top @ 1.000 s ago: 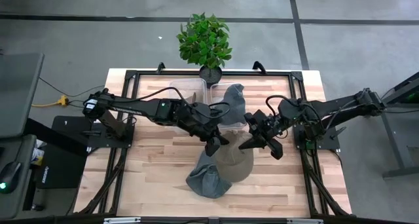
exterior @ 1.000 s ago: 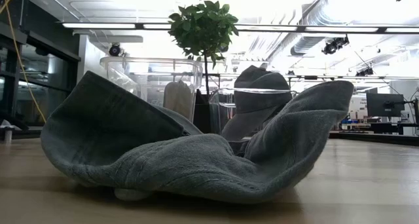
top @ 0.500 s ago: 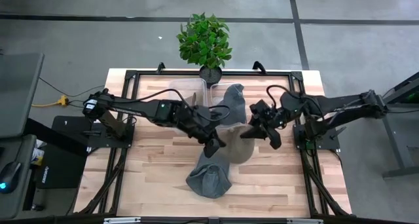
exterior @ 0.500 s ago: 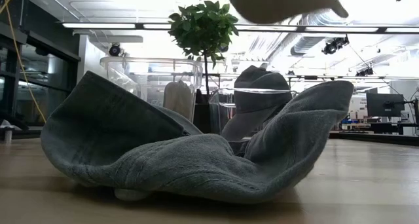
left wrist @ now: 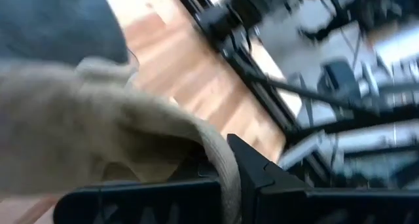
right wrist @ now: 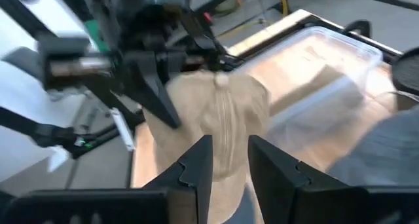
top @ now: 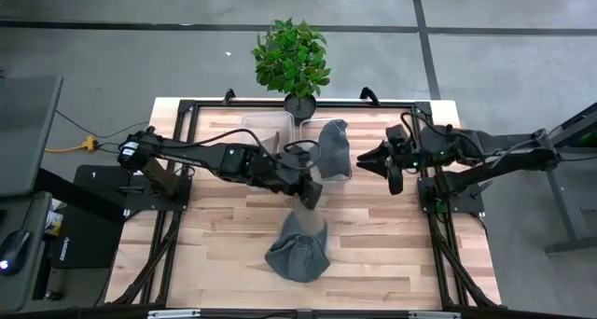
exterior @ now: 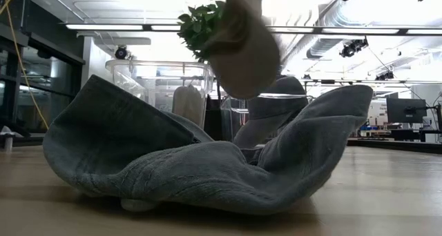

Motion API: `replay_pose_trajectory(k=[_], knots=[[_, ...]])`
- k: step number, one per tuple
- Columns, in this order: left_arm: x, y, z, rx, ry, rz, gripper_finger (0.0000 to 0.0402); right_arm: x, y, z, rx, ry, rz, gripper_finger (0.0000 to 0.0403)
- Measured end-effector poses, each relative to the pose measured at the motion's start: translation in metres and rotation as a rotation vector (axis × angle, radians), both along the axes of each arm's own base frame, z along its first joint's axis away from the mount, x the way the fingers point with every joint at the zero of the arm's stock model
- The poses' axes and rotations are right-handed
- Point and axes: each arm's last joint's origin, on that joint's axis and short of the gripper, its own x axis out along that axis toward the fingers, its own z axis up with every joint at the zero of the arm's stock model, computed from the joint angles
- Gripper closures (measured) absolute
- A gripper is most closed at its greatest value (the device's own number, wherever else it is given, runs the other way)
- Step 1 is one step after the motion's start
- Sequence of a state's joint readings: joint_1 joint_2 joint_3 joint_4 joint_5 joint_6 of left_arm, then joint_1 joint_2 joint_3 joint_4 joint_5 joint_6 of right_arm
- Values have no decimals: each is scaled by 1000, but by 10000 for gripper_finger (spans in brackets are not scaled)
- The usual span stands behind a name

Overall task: Pick & Place hat
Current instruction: Put the brown cap into the left transparent bin

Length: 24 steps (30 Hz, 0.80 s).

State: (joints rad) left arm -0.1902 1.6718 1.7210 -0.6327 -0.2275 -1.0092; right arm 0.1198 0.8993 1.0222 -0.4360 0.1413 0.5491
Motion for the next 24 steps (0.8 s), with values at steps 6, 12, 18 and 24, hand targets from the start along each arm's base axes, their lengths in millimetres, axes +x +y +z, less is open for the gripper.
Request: replay_pose_trajectory(k=[6, 12, 18, 24], knots=[[-2, 5, 21, -24, -95, 211, 401, 4, 15, -12, -59, 90, -63, 322], [-10, 12, 54, 27, -229, 409, 401, 15, 34, -22, -158, 125, -174, 333], [-16, 16, 74, 87, -290, 487, 401, 26, 52, -32, -340, 140, -273, 353], [-17, 17, 76, 96, -294, 491, 401, 48, 69, -34, -562, 94, -266, 374]])
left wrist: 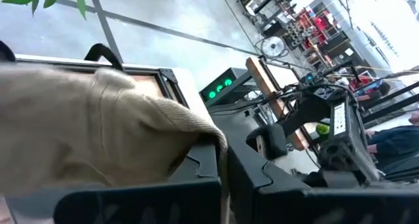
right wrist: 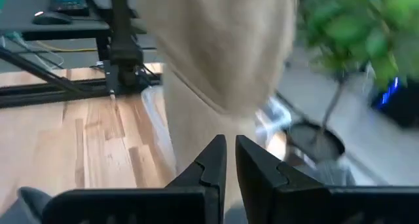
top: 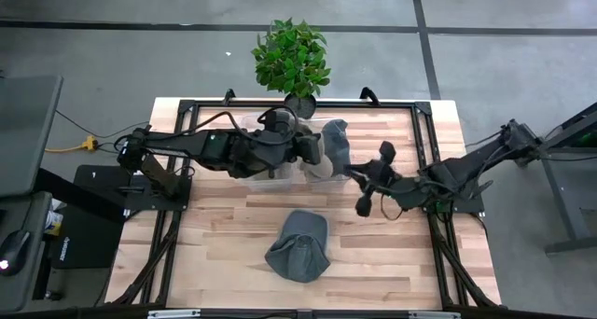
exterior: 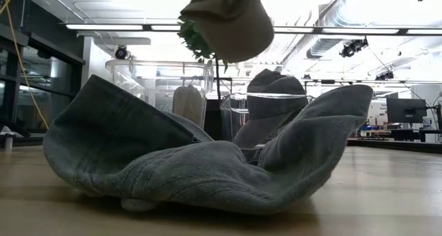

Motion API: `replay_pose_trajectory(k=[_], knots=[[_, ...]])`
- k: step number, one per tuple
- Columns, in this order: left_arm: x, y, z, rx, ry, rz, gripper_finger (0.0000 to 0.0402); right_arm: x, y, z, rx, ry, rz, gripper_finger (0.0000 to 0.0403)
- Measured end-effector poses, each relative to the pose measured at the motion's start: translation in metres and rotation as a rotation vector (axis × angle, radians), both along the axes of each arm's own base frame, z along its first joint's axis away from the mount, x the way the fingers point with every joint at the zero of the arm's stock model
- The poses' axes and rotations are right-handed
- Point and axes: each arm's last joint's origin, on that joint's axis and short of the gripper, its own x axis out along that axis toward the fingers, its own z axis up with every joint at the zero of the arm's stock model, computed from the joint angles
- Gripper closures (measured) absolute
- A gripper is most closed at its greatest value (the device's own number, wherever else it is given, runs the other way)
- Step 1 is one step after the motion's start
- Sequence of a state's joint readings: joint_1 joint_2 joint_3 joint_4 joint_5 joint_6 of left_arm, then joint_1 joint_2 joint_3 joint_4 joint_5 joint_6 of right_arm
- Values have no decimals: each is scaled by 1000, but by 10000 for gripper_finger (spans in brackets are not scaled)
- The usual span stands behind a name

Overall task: Pick & Place hat
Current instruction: Put the brown cap into the left transparent bin

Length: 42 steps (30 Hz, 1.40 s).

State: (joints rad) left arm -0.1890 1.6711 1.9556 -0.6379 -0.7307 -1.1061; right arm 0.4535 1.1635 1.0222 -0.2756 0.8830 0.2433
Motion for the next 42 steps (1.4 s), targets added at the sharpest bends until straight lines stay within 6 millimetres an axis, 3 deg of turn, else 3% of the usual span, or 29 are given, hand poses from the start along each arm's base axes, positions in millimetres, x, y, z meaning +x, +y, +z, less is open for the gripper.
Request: replay_pose_trajectory(k=[7, 19, 29, 37, 42], knots=[[0, 0, 0, 14, 3, 12, 401, 21, 10, -1, -94, -35, 78, 338], [0, 0, 0, 29, 15, 9, 401, 20, 14, 4, -37, -86, 111, 165], [-1, 6, 7, 37, -20, 67, 401, 15, 32, -2, -307, 15, 3, 155], [-2, 17, 17, 27, -87, 106, 401, 43, 48, -17, -547, 113, -188, 155], [-2, 19, 18, 27, -91, 111, 401, 61, 51, -14, -627, 186, -294, 155]])
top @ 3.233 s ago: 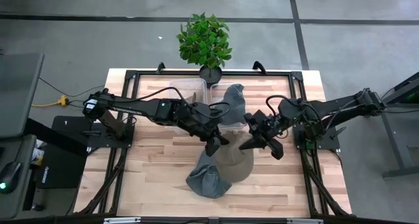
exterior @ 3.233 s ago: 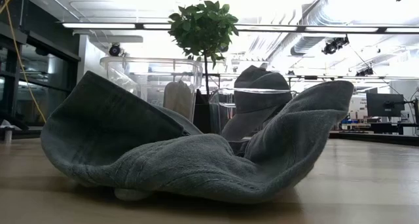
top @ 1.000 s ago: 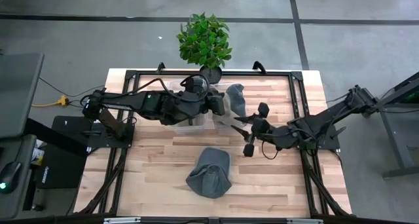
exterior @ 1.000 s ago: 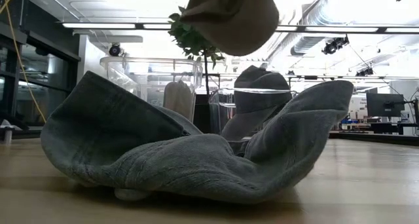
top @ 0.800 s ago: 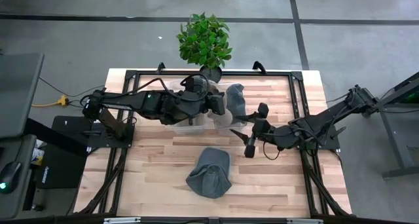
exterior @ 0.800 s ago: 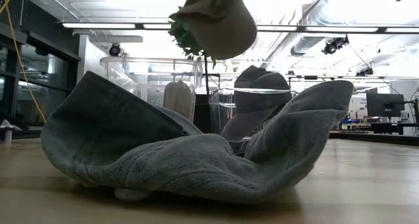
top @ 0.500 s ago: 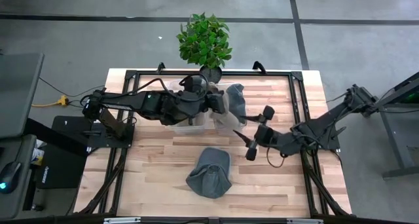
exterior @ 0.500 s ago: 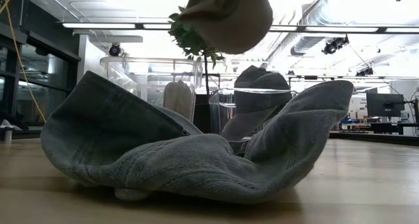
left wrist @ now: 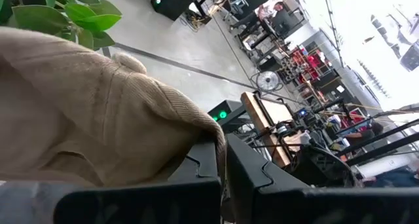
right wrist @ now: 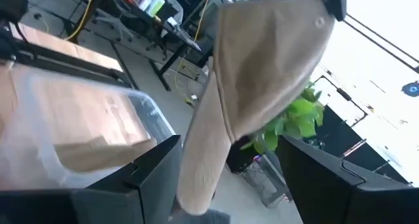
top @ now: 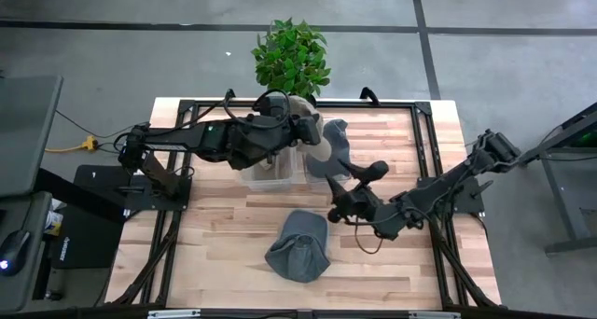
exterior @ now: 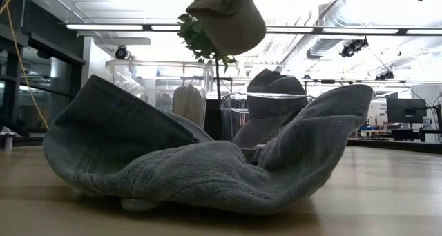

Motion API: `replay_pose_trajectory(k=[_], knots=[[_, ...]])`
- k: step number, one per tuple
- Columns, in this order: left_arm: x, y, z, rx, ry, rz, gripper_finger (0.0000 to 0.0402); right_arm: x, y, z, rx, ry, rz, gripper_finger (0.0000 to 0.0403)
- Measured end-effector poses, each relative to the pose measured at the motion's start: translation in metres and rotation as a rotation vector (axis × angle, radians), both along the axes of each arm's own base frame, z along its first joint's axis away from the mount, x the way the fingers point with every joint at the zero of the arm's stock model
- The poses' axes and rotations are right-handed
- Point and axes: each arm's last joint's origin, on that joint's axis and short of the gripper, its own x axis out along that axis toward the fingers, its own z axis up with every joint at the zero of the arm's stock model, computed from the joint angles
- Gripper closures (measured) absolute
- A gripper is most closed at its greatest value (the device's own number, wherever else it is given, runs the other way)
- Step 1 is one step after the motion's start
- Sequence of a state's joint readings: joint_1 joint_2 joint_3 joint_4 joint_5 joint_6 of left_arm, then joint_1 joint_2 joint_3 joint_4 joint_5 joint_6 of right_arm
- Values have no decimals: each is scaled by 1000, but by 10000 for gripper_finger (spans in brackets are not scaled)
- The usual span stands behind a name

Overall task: Pick & Place hat
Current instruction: Put the brown cap into the left transparent bin

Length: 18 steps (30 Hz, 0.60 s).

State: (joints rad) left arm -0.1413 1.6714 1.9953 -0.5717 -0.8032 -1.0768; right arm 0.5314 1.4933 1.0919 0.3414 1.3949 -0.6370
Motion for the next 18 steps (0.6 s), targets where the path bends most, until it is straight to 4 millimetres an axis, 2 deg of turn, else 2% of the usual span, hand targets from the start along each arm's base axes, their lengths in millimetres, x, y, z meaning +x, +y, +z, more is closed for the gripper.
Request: replay_pose_trajectory(k=[8, 18], knots=[[0, -1, 0, -1, -1, -19, 401, 25, -10, -8, -28, 45, -23, 155], [1, -2, 0, -19, -3, -64, 401, 33, -24, 0, -35, 12, -35, 155]])
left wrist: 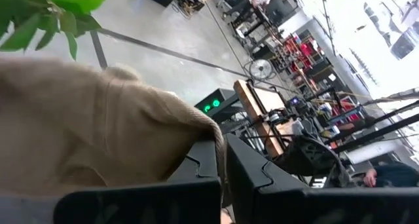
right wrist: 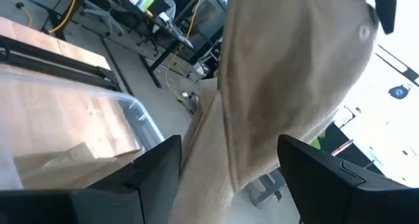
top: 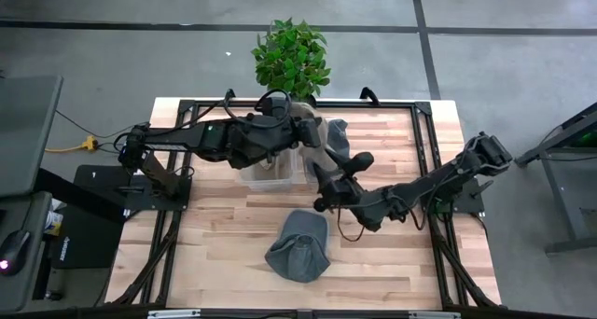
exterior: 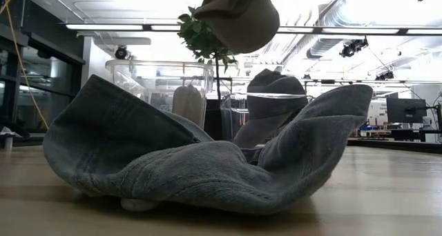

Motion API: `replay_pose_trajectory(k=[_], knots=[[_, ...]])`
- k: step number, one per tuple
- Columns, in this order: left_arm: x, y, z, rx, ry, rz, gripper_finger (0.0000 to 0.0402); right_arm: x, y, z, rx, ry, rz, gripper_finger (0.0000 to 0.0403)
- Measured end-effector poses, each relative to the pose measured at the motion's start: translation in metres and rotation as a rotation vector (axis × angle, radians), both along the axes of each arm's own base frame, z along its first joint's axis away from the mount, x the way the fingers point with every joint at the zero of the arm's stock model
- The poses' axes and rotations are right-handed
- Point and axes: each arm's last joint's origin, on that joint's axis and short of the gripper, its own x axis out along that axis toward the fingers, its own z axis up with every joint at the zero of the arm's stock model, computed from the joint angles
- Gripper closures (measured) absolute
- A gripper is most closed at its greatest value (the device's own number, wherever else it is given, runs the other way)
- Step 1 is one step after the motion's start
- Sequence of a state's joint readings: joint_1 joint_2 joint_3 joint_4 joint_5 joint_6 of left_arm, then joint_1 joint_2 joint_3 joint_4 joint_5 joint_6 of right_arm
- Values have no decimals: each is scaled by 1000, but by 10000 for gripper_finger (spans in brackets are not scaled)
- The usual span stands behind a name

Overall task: Pick & Place hat
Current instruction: Put the brown cap into the left transparent bin

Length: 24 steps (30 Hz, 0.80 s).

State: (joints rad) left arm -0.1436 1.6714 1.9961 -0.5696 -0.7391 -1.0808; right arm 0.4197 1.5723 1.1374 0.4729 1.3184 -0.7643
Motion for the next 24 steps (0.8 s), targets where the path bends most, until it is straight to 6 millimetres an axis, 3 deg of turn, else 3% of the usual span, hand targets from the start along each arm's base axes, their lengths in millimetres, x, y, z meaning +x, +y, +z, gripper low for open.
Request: replay_pose_trajectory(k=[10, 16, 19, 24], knots=[[1, -2, 0, -17, -3, -55, 401, 8, -24, 8, -33, -15, -17, 155], [1, -2, 0, -18, -1, -70, 401, 9, -34, 9, 11, -66, -115, 158], [1, -2, 0, -15, 6, -77, 401, 8, -34, 7, 60, -120, -135, 196], [1, -2, -2, -10, 28, -90, 401, 5, -25, 6, 72, -129, -131, 301]])
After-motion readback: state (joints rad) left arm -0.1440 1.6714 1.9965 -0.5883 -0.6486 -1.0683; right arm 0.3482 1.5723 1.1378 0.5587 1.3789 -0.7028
